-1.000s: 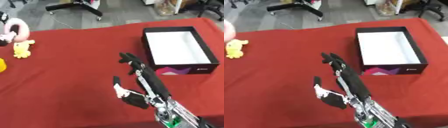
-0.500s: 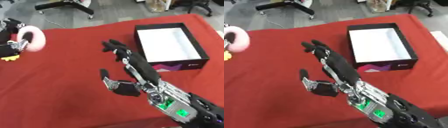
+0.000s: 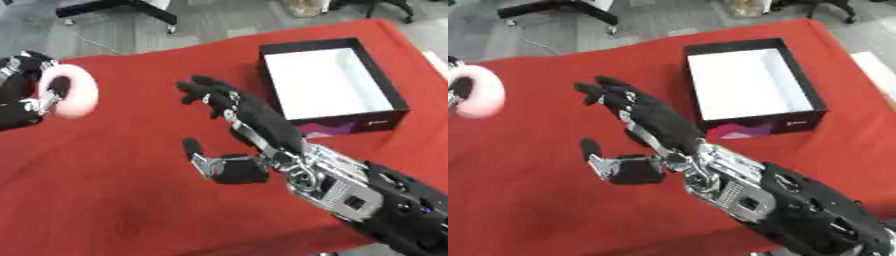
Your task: Pick up the objects with one hand, pass them to the other hand, and then place them into the box on the other side of the table.
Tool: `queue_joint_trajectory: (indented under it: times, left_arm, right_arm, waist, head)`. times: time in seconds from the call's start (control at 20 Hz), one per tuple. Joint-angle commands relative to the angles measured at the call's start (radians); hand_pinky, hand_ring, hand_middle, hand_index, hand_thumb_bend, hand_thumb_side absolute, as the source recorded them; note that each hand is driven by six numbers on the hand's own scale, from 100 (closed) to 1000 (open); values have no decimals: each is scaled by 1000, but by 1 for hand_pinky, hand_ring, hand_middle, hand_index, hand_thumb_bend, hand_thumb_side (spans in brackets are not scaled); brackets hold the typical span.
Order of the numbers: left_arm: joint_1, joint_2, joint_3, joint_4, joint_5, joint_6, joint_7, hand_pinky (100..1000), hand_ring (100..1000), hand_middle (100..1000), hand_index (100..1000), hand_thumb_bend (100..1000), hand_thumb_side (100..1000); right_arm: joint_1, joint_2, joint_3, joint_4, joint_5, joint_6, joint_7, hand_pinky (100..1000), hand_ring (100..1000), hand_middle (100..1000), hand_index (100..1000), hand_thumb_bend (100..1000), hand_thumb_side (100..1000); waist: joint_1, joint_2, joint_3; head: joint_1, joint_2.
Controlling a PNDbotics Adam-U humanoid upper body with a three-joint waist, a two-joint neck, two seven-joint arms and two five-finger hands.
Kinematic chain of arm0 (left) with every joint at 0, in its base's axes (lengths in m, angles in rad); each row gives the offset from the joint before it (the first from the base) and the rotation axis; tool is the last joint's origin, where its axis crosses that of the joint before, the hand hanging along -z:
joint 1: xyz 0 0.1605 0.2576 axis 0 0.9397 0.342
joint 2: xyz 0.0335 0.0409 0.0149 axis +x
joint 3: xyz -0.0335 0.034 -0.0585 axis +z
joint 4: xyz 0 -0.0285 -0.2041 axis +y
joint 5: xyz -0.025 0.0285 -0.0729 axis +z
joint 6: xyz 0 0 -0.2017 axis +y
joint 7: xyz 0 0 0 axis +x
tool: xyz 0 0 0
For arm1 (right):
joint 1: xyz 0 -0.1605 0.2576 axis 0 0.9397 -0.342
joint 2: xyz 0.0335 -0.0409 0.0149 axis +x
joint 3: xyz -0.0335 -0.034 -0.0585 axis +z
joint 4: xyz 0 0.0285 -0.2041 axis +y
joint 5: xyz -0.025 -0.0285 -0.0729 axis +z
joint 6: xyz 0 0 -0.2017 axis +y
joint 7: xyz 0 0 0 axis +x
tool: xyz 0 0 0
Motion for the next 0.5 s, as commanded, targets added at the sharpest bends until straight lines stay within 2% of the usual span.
queue_joint_trajectory:
  times: [0.05, 0.5]
  left_arm:
    - [-29, 4, -32, -28, 53, -160, -188, 559, 372, 285, 385, 100, 381]
    - [-59, -32, -107, -41, 112, -107, -188, 557, 373, 285, 385, 100, 390]
  right_arm:
    - [-29, -21, -10, -21, -11, -14, 30, 607, 1000, 773, 1000, 100, 413]
    - [-77, -15, -22, -21, -31, -50, 103, 616, 1000, 771, 1000, 100, 388]
  waist:
    - [-3, -10, 4]
    - [-8, -8, 18]
  head:
    - [-19, -3]
    - [-39, -3]
